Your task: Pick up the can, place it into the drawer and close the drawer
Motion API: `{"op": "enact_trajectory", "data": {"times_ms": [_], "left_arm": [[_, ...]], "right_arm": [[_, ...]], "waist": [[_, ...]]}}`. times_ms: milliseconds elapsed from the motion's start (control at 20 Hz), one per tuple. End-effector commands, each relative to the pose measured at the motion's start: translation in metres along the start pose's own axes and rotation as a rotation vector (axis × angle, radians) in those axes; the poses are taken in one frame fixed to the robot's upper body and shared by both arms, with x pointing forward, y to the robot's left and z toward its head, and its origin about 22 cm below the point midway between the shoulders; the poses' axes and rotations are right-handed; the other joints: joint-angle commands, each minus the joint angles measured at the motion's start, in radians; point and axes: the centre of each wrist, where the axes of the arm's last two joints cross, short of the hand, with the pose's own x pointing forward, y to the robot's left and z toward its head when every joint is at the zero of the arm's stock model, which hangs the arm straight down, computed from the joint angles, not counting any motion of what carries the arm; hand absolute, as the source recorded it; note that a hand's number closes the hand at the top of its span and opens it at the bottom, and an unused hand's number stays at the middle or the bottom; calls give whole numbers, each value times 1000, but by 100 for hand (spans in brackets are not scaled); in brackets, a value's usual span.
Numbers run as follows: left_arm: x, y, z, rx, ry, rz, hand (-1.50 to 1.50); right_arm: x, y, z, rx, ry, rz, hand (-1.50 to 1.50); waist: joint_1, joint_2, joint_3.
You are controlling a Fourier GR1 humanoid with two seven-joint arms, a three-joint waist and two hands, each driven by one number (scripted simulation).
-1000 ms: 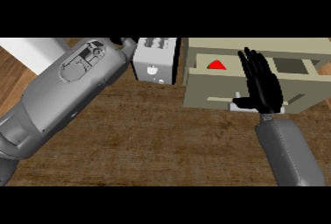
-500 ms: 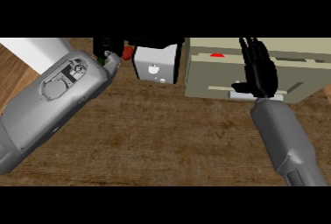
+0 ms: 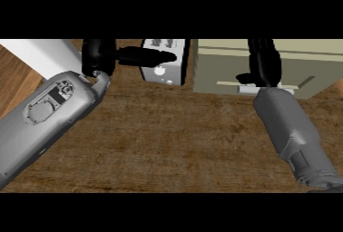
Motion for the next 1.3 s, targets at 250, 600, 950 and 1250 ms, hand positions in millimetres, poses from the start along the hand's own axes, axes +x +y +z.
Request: {"op": "enact_trajectory", "data": {"times_ms": [250, 600, 950, 1250], "left_arm": [[-14, 8, 13, -7, -5, 1, -150], [-21, 12, 25, -33, -6, 4, -150], [-31, 27, 25, -6, -20, -12, -150], [-28, 36, 22, -7, -2, -3, -150]], "right_arm": [[16, -16, -36, -4, -16, 0, -150], [33, -27, -54, 20, -40, -56, -150], [52, -30, -59, -38, -9, -320, -150], [58, -34, -64, -72, 19, -523, -150]], "waist": [[26, 20, 3], [33, 21, 3], [25, 20, 5], [10, 18, 5]]}}
